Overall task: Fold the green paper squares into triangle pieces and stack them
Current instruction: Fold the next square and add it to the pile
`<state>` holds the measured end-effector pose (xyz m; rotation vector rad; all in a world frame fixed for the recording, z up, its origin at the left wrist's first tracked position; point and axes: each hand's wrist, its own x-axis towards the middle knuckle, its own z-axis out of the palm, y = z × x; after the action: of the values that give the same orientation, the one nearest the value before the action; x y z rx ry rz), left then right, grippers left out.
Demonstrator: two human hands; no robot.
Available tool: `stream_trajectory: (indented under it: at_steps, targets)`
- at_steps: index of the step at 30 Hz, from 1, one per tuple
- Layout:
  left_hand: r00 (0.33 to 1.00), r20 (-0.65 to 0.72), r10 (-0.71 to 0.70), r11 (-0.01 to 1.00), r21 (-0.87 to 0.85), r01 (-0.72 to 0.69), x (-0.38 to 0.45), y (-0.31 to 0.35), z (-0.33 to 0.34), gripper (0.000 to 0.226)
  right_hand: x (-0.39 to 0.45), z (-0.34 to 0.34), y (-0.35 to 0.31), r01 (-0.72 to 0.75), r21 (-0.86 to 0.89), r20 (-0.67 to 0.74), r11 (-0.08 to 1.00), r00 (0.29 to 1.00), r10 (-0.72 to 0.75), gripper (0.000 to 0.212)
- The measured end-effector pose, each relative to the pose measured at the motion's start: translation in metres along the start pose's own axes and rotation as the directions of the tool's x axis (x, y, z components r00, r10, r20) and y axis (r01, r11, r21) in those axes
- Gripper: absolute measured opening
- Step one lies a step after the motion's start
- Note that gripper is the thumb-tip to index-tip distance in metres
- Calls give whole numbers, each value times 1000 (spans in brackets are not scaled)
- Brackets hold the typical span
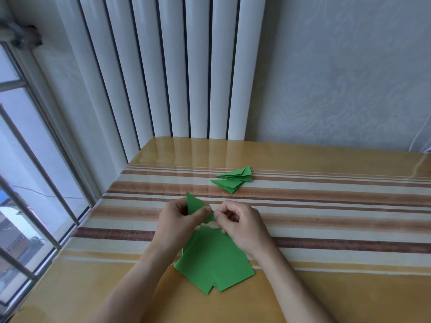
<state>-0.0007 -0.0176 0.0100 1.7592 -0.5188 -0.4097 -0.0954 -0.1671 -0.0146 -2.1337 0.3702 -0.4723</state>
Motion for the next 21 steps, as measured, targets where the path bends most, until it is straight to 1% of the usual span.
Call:
stream_trajectory:
  at_steps: [3, 7, 10, 12, 14, 17, 21]
  targets:
    - [1000, 11, 11, 1000, 2, -12, -2, 2, 2, 9, -1, 0, -2, 9, 38, -14, 999, 1000, -9, 13]
    - [998, -14, 61, 997, 42, -60, -3, 2, 4, 11, -3, 0, -8, 24, 64, -10, 998, 1000, -23, 16]
    - [994, -26, 107, 992, 75, -105, -2, 0, 4, 20, -3, -2, -9, 17, 91, -8, 996, 1000, -16, 17]
    - [990, -59, 125, 988, 98, -119, 0, -3, 5, 28, -3, -1, -9, 35, 75, -16, 997, 999, -34, 18]
    - [987, -82, 140, 986, 104, -131, 1, -6, 6, 31, -1, 0, -9, 66, 61, -37, 996, 997, -64, 18]
    - [981, -122, 153, 987, 77, -145, 2, -8, 6, 26, -1, 0, -9, 78, 74, -41, 994, 996, -75, 18]
    - [964, -238, 116, 992, -22, -125, 4, -3, 2, 19, -1, -1, -9, 64, 74, -22, 995, 998, -62, 18]
